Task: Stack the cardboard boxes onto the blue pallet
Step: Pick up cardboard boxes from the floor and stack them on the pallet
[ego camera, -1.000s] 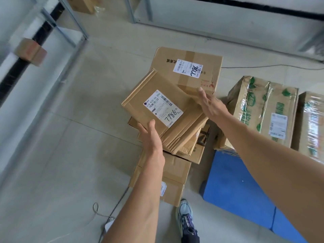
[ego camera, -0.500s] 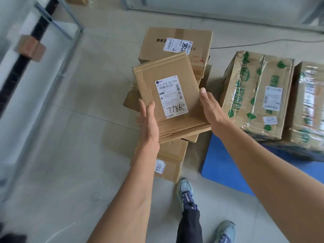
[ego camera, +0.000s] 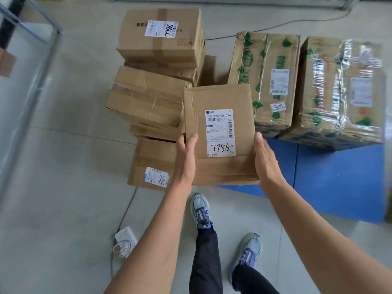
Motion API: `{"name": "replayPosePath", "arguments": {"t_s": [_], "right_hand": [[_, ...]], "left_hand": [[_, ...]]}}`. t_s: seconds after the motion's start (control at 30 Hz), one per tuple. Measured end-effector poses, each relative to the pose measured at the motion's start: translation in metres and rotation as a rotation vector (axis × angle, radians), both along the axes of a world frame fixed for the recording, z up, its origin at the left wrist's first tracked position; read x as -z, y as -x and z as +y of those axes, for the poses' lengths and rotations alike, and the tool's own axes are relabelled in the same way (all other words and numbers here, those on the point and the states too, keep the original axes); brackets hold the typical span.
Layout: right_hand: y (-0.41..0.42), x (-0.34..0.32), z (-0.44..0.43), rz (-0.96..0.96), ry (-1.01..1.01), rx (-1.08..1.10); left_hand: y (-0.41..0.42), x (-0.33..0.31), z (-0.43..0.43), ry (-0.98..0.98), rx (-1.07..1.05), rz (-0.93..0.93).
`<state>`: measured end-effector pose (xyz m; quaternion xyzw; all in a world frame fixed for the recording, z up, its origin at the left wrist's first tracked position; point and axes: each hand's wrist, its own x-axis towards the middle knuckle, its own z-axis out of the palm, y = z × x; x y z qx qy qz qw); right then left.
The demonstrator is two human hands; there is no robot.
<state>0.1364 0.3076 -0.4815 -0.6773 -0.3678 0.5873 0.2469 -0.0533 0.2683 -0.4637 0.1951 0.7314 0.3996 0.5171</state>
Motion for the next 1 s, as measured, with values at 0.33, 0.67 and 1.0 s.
{"name": "replayPosePath", "arguments": {"t_s": [0.33, 0.67, 1.0], "right_hand": [[-0.061, 0.12, -0.06, -0.011, 0.193, 0.136], [-0.088, 0.253, -0.046, -0.008, 0.273, 0.167], [-0.082, 0.292, -0.034, -0.046, 0.239, 0.235]], "left_hand": [[-0.05, 0.133, -0.035, 0.186, 0.133, -0.101], [-0.066, 0.263, 0.0, 0.2, 0.182, -0.238], [-0.05, 0.31, -0.034, 0.279, -0.098, -0.419]]}}
